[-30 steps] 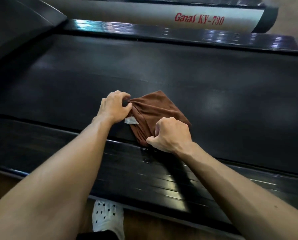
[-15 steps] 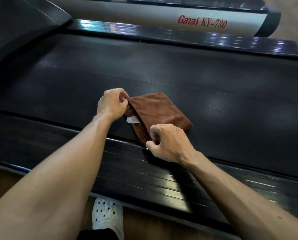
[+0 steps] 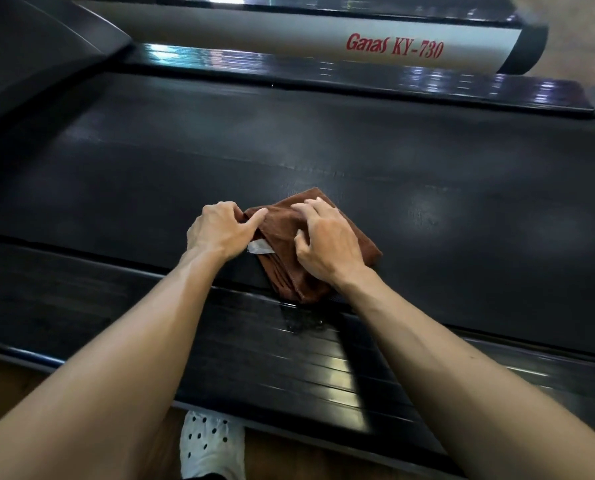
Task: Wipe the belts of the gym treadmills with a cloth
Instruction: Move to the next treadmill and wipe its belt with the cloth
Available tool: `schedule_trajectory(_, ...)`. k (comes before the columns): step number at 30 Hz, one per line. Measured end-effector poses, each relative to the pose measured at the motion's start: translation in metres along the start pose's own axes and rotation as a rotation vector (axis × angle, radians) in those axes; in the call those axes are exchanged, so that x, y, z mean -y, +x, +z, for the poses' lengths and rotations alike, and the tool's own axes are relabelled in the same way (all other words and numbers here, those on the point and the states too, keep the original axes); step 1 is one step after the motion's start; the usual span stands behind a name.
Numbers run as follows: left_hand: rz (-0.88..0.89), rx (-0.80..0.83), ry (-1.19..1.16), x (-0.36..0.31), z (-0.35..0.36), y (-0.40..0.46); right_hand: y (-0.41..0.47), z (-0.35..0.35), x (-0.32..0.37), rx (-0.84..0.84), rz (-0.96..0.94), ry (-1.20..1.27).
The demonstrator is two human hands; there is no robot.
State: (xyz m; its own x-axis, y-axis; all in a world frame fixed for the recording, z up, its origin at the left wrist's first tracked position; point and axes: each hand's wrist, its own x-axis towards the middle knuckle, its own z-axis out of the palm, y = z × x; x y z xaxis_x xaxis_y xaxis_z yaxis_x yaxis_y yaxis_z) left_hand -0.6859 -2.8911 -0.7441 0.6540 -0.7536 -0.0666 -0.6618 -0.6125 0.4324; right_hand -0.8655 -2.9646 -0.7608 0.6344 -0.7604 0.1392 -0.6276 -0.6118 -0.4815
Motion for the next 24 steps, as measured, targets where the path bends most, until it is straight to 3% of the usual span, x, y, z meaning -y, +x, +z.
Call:
schedule_trajectory(5, 0.002, 0.064, -0.140, -0.002, 0.007, 0.010, 0.006, 0.026, -0.005, 0.116, -0.068, -0.137)
schedule_trajectory(14, -0.014, -0.007, -0.315, -0.036, 0.021, 0.009, -0.007, 0.027, -0.018, 0.115, 0.118, -0.244)
schedule_trajectory(19, 0.252, 0.005, -0.269, -0.080, 0.051, -0.005, -0.028, -0.006, -0.073, 0.029, 0.376, -0.301)
schedule_trajectory(24, 0.465, -0.001, -0.053, -0.072, 0.058, -0.023, -0.051, -0.069, -0.163, 0.009, 0.675, -0.366)
